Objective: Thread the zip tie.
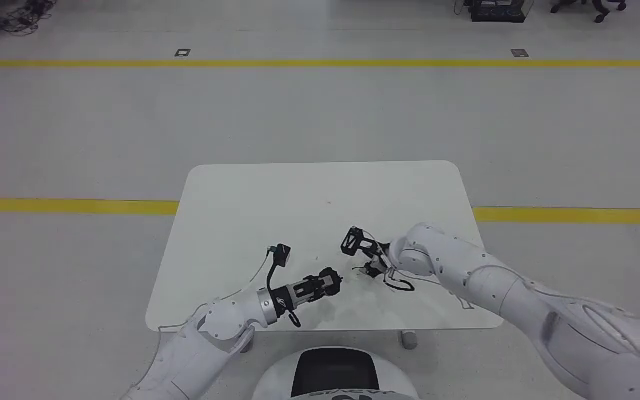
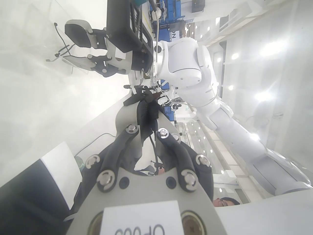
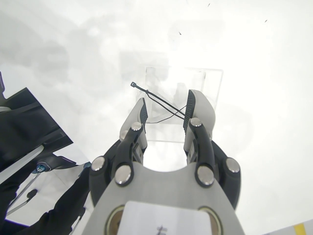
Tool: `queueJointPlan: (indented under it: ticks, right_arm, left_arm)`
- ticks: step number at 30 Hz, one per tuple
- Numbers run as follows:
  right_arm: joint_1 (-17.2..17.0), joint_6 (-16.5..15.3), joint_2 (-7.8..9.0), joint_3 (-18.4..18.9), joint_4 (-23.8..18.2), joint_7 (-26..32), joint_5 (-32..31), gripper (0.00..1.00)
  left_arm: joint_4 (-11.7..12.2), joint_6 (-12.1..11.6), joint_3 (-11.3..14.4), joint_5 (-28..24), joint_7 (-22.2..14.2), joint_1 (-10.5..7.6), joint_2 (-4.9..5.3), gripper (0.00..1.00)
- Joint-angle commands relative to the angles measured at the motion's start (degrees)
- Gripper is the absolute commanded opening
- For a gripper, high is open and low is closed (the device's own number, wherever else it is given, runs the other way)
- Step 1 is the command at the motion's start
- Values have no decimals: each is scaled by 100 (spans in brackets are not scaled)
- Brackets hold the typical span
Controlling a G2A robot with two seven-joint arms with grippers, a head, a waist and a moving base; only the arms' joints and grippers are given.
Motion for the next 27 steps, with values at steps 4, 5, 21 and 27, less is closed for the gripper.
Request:
queueJointPlan:
  ticks: [4,5,21,27]
  right_arm:
    - [-9,0,-41,3,41,-11,-58,35]
    - [-14,0,-52,3,54,-30,-82,35]
    - [-70,0,-275,3,415,-288,-299,29]
    - [-75,0,-353,3,550,-363,-321,15]
  left_arm:
    - [0,0,0,0,0,0,0,0]
    - [0,0,0,0,0,0,0,0]
    - [0,0,0,0,0,0,0,0]
    - [0,0,0,0,0,0,0,0]
